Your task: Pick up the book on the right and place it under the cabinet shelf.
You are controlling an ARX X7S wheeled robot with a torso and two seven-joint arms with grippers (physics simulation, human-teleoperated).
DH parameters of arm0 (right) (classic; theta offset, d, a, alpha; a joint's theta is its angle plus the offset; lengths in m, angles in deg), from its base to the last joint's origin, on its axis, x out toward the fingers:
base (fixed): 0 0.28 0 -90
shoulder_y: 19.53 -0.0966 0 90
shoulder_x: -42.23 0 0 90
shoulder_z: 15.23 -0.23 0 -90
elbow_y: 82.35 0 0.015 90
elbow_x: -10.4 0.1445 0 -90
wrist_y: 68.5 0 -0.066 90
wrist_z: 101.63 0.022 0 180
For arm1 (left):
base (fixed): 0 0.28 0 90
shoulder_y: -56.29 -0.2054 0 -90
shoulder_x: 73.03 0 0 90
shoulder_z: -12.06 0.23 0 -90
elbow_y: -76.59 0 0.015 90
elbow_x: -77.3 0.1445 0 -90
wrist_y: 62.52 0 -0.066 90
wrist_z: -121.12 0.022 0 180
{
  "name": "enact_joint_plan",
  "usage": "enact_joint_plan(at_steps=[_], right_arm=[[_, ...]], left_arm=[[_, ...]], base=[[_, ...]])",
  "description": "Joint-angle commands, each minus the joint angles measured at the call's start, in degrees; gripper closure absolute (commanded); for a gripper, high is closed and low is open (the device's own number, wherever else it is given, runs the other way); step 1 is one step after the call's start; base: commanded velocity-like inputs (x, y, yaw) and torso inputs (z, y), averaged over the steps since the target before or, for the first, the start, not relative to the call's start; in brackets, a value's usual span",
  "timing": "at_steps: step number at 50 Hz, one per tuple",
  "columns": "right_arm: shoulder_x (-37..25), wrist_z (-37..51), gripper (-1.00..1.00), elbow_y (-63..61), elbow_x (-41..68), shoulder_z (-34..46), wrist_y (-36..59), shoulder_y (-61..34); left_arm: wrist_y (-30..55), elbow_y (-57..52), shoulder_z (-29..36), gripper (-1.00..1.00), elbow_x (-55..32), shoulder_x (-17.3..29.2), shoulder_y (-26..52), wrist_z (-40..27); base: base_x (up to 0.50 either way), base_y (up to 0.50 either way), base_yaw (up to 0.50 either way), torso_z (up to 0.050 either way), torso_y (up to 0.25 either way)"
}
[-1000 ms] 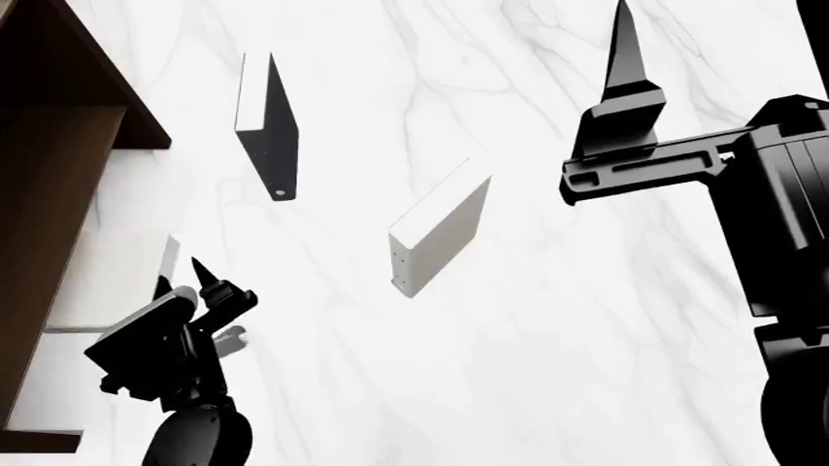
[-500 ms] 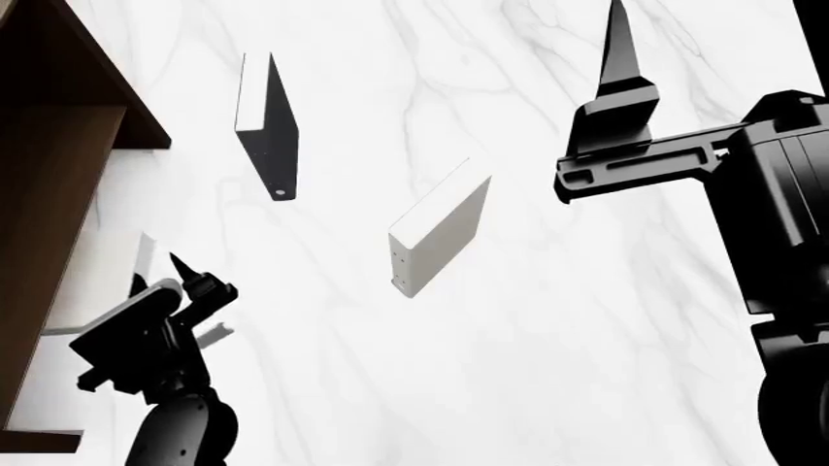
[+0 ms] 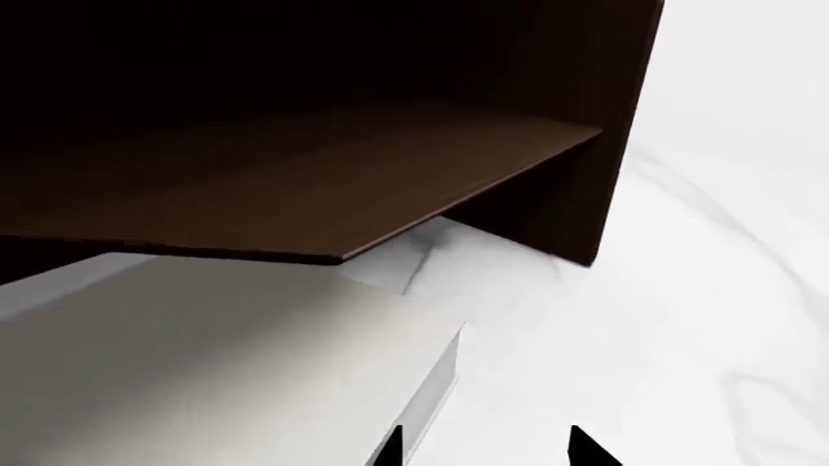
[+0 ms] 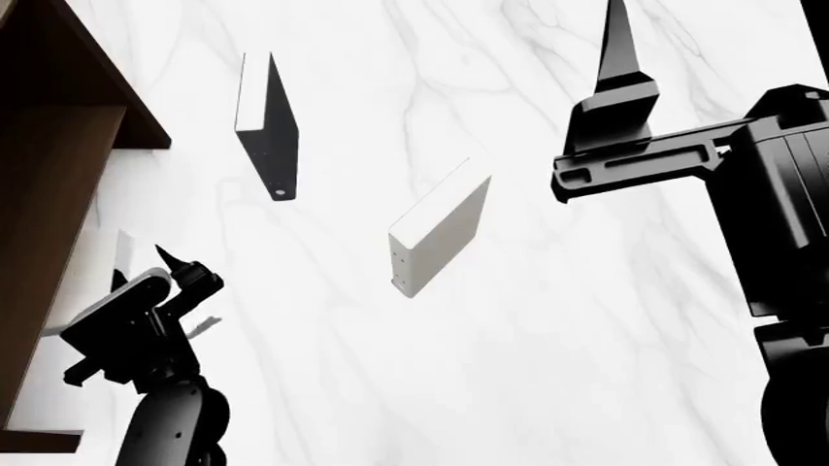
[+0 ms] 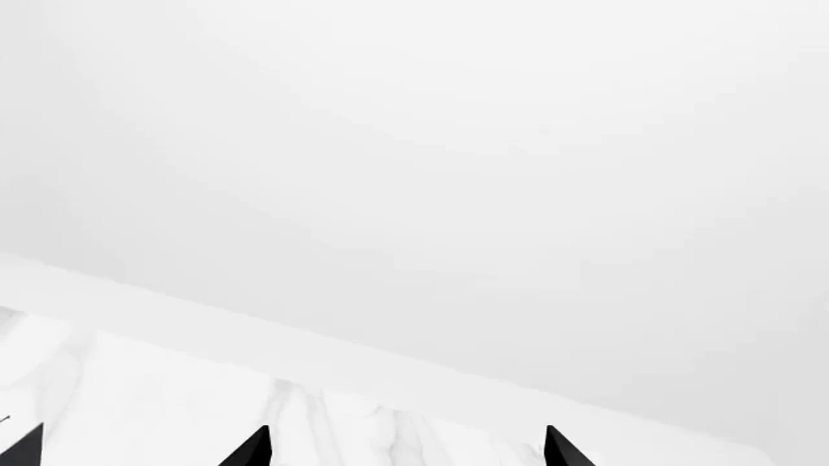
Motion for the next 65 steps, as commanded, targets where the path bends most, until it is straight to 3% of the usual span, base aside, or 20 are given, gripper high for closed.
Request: enact_joint_plan(at_steps=[1,27,40,54,65], right_arm=[[-0.05,0.4,-1.0,-0.63,0.87,-0.2,0.51,-0.97],[0.68,0.69,-1.0,-1.05,2.27,-1.26,1.4,-2.31],[1.7,0.77,-1.0,-0.89,2.93,-1.67,2.11,-3.1],[2.19,0.01,-1.0,-0.51,1.76,-1.79,1.56,-2.23],[2.07,-0.05,-1.0,-0.9,1.71,-2.13,1.4,-2.13]], left_arm=[[-0.62,32.52,-8.02,-1.0,-26.59,1.87,2.35,11.96],[-1.48,39.08,-10.36,-1.0,-27.3,1.96,3.24,14.64],[0.04,39.58,-15.3,-1.0,-23.0,1.54,3.29,15.22],[6.54,39.51,-14.35,-1.0,-16.55,-3.05,7.25,23.34],[10.49,39.61,-17.53,-1.0,-10.71,-5.55,8.13,26.58]], base=[[0.0,0.01,0.0,0.0,-0.01],[0.0,0.01,0.01,-0.004,-0.007],[0.0,0.01,0.01,-0.003,-0.008],[0.01,0.01,0.0,-0.004,-0.009],[0.01,0.0,0.0,-0.005,-0.01]])
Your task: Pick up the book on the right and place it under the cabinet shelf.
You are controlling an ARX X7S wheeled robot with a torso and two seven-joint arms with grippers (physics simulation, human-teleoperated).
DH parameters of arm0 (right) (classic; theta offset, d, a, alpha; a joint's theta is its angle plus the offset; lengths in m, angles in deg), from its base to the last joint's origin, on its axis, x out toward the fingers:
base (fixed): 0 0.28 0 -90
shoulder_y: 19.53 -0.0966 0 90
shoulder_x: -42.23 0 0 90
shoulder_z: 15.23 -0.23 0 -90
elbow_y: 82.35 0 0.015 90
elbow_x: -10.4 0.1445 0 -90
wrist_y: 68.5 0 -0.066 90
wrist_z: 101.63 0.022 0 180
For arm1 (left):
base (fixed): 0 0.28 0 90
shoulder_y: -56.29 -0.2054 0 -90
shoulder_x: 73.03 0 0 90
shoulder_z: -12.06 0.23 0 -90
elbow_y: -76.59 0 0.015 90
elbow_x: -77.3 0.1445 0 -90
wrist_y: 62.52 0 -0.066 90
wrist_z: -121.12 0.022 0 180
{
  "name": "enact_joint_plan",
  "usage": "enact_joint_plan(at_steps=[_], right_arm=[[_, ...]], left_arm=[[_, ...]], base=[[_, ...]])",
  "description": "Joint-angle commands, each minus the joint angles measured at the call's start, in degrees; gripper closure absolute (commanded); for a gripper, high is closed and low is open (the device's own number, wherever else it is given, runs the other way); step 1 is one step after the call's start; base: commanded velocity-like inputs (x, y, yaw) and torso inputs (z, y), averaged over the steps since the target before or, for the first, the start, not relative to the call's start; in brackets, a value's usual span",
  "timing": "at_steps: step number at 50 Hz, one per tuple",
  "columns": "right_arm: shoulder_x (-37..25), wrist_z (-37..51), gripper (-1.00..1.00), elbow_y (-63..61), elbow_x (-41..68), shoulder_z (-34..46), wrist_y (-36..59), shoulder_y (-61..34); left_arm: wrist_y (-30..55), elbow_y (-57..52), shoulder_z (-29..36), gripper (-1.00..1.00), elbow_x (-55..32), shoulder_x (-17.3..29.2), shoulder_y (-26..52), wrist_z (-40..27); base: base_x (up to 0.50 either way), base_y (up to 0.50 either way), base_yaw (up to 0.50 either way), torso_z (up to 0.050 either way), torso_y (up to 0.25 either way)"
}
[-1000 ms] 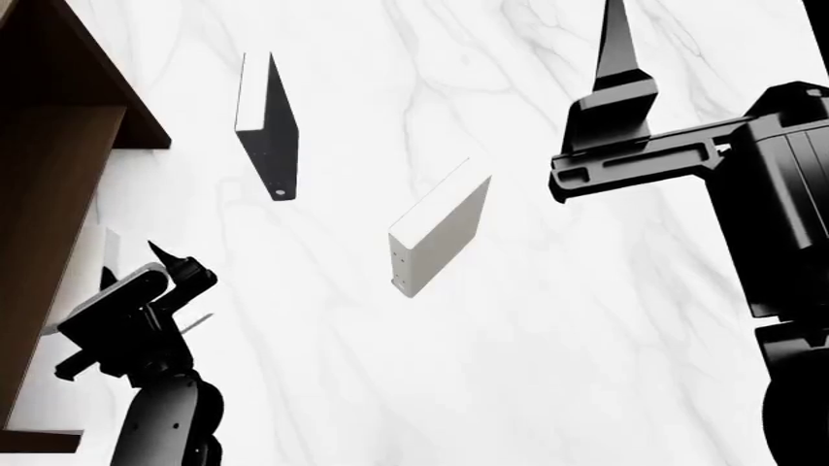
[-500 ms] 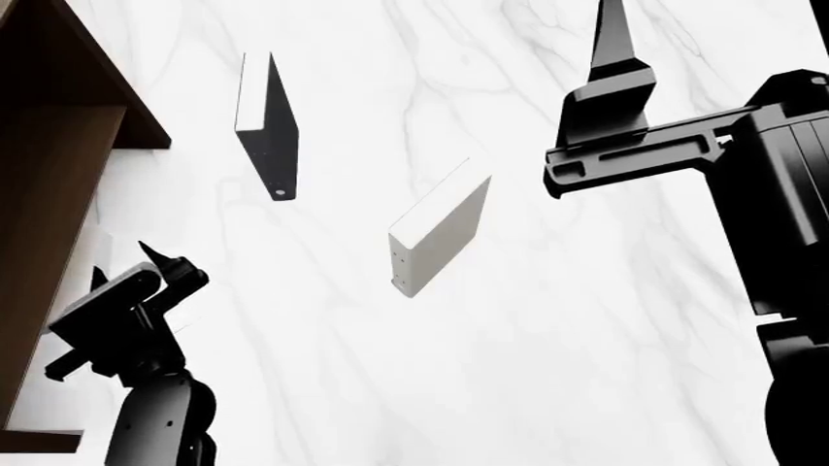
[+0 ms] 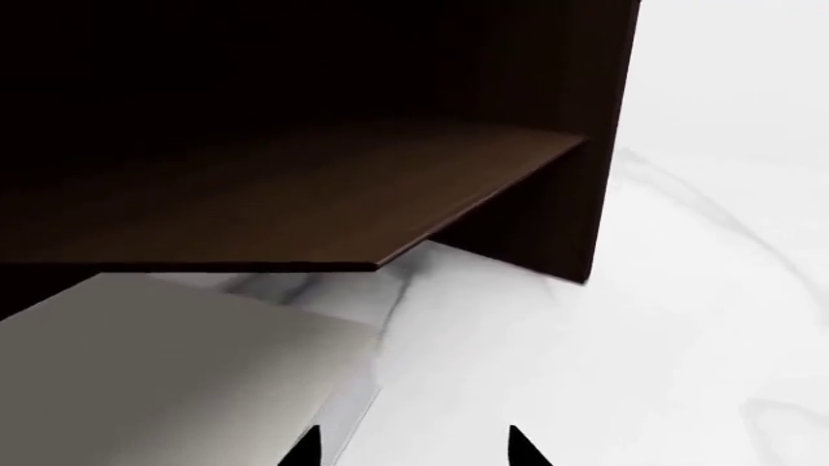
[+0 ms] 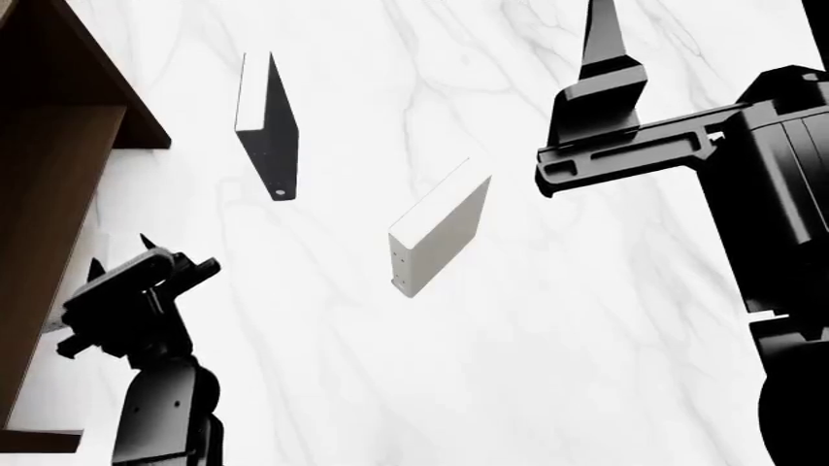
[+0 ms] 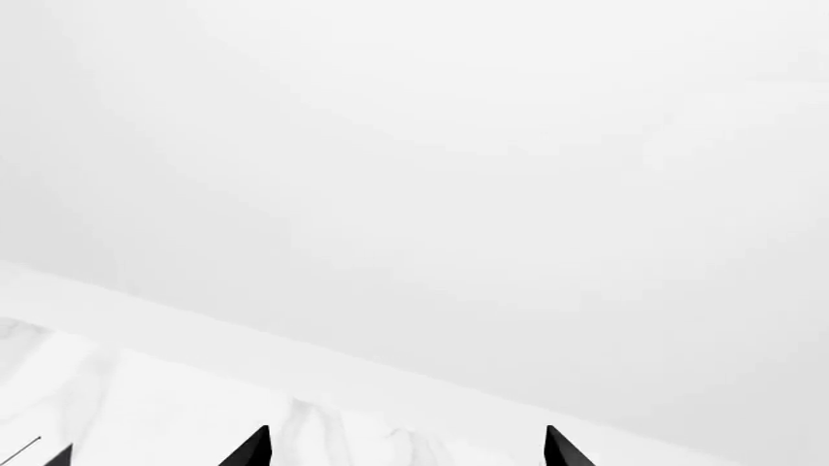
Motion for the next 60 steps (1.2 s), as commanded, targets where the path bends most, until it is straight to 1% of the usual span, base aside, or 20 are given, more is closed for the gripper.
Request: enact_joint_plan(at_steps=[1,15,22,27,33,39,44,54,58,60], right_arm=[[-0.13,-0.13,-1.0,-0.52,0.26,-0.18,-0.2,-0.72],[1.6,0.05,-1.0,-0.03,1.0,-0.47,0.8,-1.71],[2.14,-0.24,-1.0,0.23,0.54,-0.47,0.57,-1.27],[2.0,-0.32,-1.0,0.09,0.57,-0.6,0.37,-1.06],[2.02,-0.44,-1.0,0.12,0.44,-0.76,0.1,-0.81],[1.85,-0.57,-1.0,0.15,0.59,-1.0,0.2,-0.99],[1.83,-0.73,-1.0,0.23,0.33,-1.03,0.09,-0.71],[1.48,-1.04,-1.0,0.31,0.13,-1.21,-0.13,-0.29],[1.42,-1.01,-1.0,0.28,0.2,-1.3,-0.1,-0.28],[1.44,-0.96,-1.0,0.24,0.12,-1.29,-0.12,-0.14]], left_arm=[[11.63,26.84,-6.13,-1.0,-19.85,-1.53,1.04,15.54],[13.76,26.86,-18.63,-1.0,-6.68,-4.25,0.26,20.39],[13.9,26.81,-21.89,-1.0,-1.8,-6.07,0.37,23.91],[14.37,25.69,-21.33,-1.0,-0.29,-7.26,0.51,26.54],[20.83,14.36,-19.72,-1.0,-0.21,-8.83,-3.48,25.7],[23.24,10.22,-18.72,-1.0,-0.56,-9.59,-5.0,26.04],[26.87,3.94,-17.47,-1.0,-1.15,-10.45,-7.3,25.53],[29.58,-1.67,-14.51,-1.0,-2.14,-11.04,-9.71,25.39],[31.1,-5.15,-13.43,-1.0,-2.9,-11.04,-10.95,24.84],[32.85,-9.15,-12.51,-1.0,-3.25,-11.04,-12.38,24.14]], base=[[0.0,0.0,0.0,-0.01,-0.011],[0.01,0.0,0.0,-0.004,-0.011],[0.01,0.0,0.0,-0.005,-0.01],[0.01,0.0,0.0,-0.004,-0.009],[0.0,0.0,0.0,-0.003,-0.009],[0.0,0.0,0.0,-0.003,-0.007],[0.0,0.0,0.0,-0.002,-0.007],[0.0,0.0,0.0,-0.001,-0.007],[0.0,0.0,-0.01,-0.003,-0.005],[0.0,0.0,-0.01,0.0,-0.006]])
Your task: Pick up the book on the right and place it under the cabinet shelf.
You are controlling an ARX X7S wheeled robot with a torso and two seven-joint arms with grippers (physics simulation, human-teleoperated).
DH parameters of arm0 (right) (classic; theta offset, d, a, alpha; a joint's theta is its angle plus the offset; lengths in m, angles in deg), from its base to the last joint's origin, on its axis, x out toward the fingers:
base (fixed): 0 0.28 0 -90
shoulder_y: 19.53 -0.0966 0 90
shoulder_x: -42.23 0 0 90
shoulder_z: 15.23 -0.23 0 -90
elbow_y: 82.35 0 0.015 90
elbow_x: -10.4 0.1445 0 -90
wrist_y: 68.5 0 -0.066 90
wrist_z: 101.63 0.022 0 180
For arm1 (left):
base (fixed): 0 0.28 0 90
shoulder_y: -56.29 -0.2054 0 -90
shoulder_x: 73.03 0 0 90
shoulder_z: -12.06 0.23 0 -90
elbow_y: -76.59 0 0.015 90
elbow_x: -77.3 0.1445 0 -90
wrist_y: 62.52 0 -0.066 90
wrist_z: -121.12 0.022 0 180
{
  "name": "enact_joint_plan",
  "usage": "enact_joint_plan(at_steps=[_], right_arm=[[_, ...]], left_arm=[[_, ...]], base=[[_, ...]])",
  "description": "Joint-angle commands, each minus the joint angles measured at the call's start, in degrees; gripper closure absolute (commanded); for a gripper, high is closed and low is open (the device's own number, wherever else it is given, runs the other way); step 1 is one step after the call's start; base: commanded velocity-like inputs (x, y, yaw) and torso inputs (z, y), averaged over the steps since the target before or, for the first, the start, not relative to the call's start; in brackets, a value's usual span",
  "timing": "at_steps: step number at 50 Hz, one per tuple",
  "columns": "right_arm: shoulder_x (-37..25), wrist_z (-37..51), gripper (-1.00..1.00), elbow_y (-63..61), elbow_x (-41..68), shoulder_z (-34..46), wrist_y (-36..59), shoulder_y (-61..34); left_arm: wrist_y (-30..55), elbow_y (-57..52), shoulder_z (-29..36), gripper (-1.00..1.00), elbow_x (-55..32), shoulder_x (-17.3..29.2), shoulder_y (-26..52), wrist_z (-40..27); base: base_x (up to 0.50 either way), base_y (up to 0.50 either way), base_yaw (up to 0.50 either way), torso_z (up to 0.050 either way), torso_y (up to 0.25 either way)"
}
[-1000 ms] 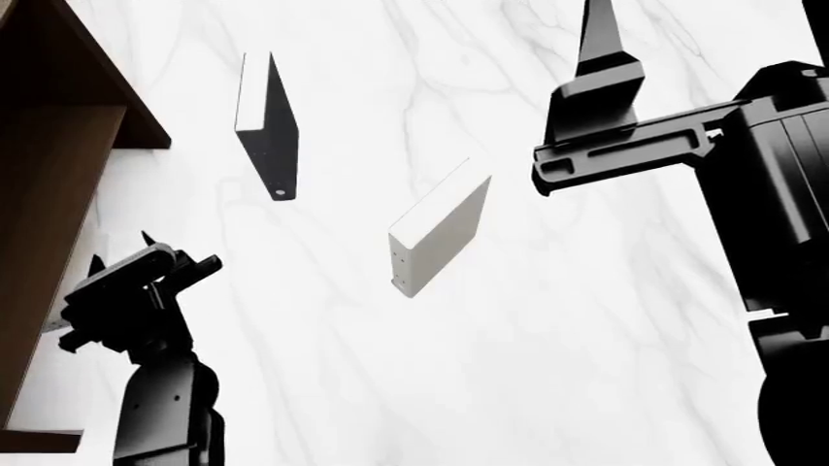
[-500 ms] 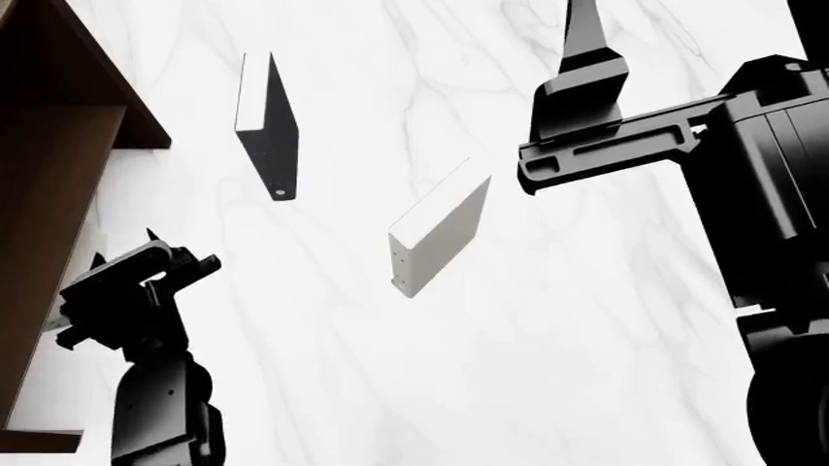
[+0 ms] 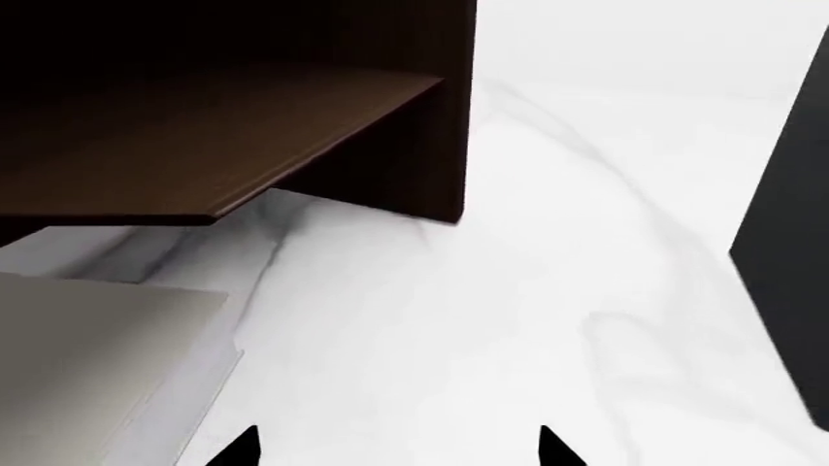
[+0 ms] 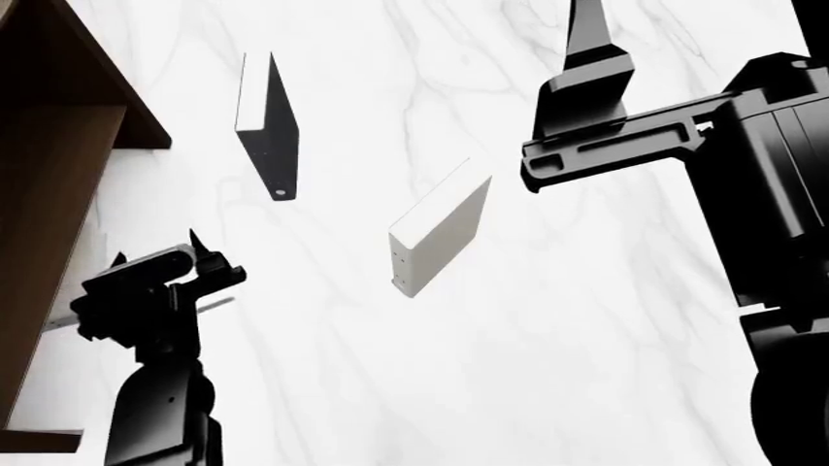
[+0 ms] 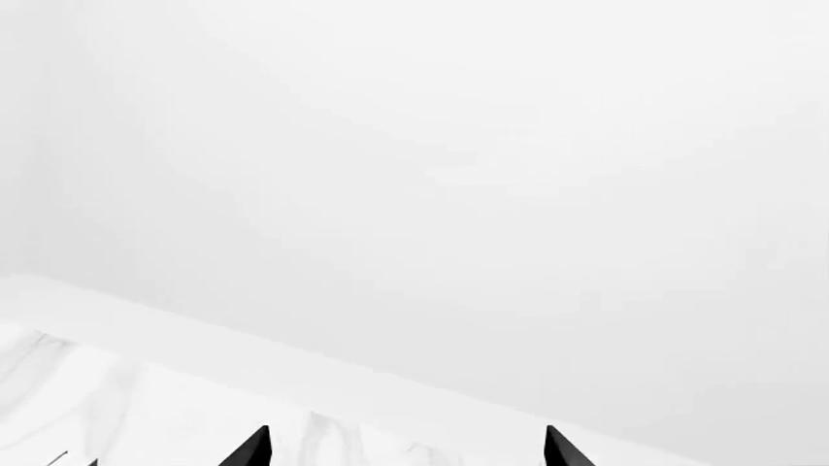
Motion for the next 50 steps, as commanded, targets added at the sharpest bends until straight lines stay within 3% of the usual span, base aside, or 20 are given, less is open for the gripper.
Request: enact_joint_plan(at_steps=[1,28,50], right_arm=[[-0.22,-0.01,-1.0,-0.29,-0.01,-0.03,-0.18,-0.05],[-0.83,0.28,-1.0,-0.9,-0.86,-0.09,-0.95,1.88],[-1.49,0.46,-1.0,-1.2,-1.02,-0.36,-1.22,2.75]], left_arm=[[10.76,9.04,5.81,-1.0,-16.25,-4.24,-7.57,4.65],[21.68,-29.88,18.16,-1.0,-10.27,1.98,-17.75,-2.13],[31.54,-48.53,19.05,-1.0,-10.46,6.37,-17.25,-6.03]], base=[[0.0,0.0,-0.01,0.0,-0.012],[0.0,0.0,0.0,-0.002,-0.006],[0.0,0.0,0.0,0.0,0.0]])
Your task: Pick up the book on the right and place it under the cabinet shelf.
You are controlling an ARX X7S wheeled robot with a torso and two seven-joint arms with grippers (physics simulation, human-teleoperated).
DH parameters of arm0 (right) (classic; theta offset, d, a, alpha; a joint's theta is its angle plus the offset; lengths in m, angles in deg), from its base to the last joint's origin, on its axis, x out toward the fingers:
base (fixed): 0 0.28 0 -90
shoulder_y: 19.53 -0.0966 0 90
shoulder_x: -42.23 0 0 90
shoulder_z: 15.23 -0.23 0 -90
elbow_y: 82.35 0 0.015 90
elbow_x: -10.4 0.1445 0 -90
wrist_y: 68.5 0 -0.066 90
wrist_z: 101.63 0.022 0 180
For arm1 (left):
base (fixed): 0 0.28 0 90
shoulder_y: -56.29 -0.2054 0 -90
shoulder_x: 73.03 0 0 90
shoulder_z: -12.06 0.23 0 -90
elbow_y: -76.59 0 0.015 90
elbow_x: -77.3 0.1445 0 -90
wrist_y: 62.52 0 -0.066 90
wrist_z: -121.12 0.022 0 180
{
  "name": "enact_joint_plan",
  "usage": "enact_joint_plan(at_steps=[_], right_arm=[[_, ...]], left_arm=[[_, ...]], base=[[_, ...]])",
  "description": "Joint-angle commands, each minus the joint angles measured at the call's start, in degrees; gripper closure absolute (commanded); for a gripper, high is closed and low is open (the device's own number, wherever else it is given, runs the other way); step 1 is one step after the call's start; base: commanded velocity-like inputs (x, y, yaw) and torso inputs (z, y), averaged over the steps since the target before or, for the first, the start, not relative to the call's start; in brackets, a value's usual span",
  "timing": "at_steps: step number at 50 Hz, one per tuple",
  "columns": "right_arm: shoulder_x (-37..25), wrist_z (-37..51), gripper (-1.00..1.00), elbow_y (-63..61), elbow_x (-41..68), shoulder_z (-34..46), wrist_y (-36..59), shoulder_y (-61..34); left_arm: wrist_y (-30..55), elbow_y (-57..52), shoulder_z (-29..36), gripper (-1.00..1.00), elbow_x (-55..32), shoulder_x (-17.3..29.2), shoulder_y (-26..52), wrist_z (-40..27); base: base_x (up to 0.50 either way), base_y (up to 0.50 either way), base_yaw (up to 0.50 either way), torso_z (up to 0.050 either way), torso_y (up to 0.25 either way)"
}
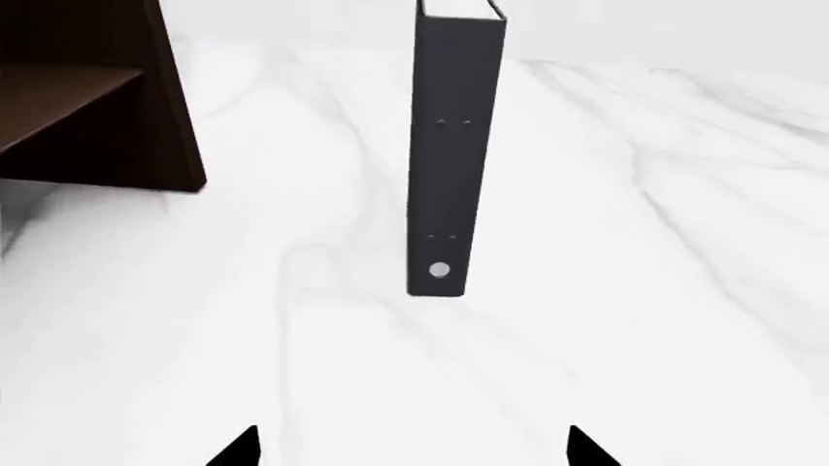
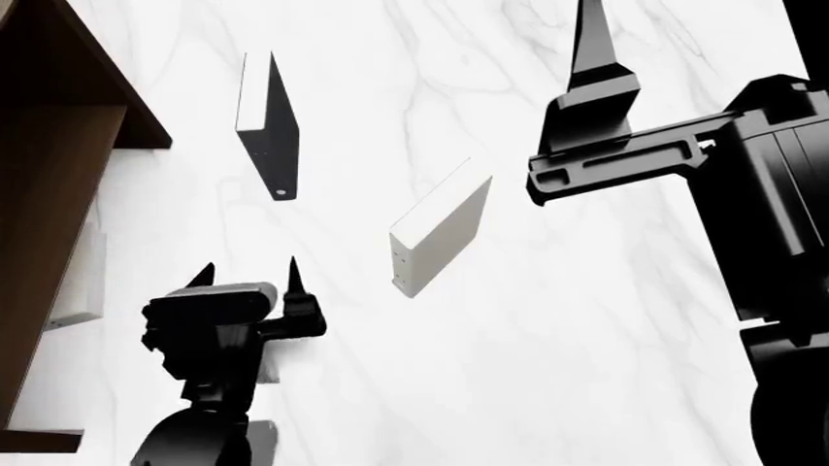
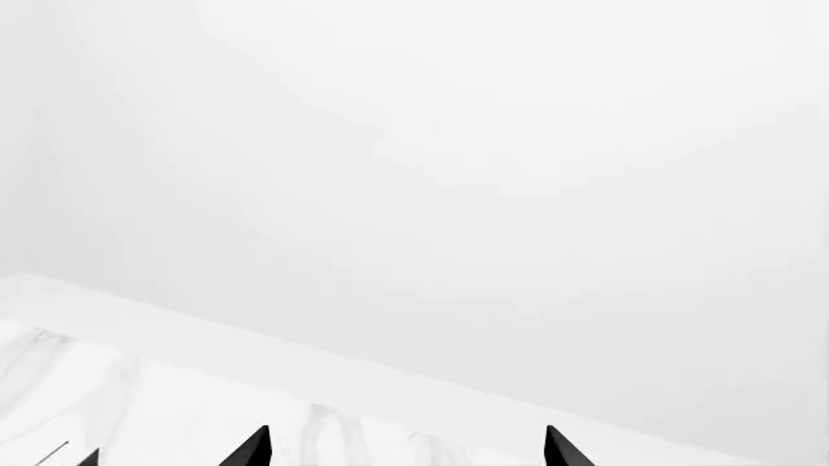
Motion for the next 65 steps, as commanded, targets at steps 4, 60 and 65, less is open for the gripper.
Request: enact_joint_plan(at_steps=[4,60,65], right_arm=[[-0.3,0.12,-1.0,-0.29,0.07,-0.2,-0.06,0.35],[-3.81,0.79,-1.0,-3.09,-1.51,-1.13,-2.66,3.88],[-4.23,0.76,-1.0,-3.36,-1.37,-1.32,-2.83,3.93]], left_arm=[[5.76,-9.46,0.4,-1.0,-1.53,2.25,-0.17,-1.85],[31.93,-38.06,1.3,-1.0,-9.35,6.26,12.8,-8.35],[33.96,-39.71,0.75,-1.0,-10.46,6.3,13.75,-9.07]], base=[[0.0,0.0,0.0,0.0,0.0],[0.0,0.0,0.0,0.0,0.111],[0.0,0.0,0.0,0.0,0.143]])
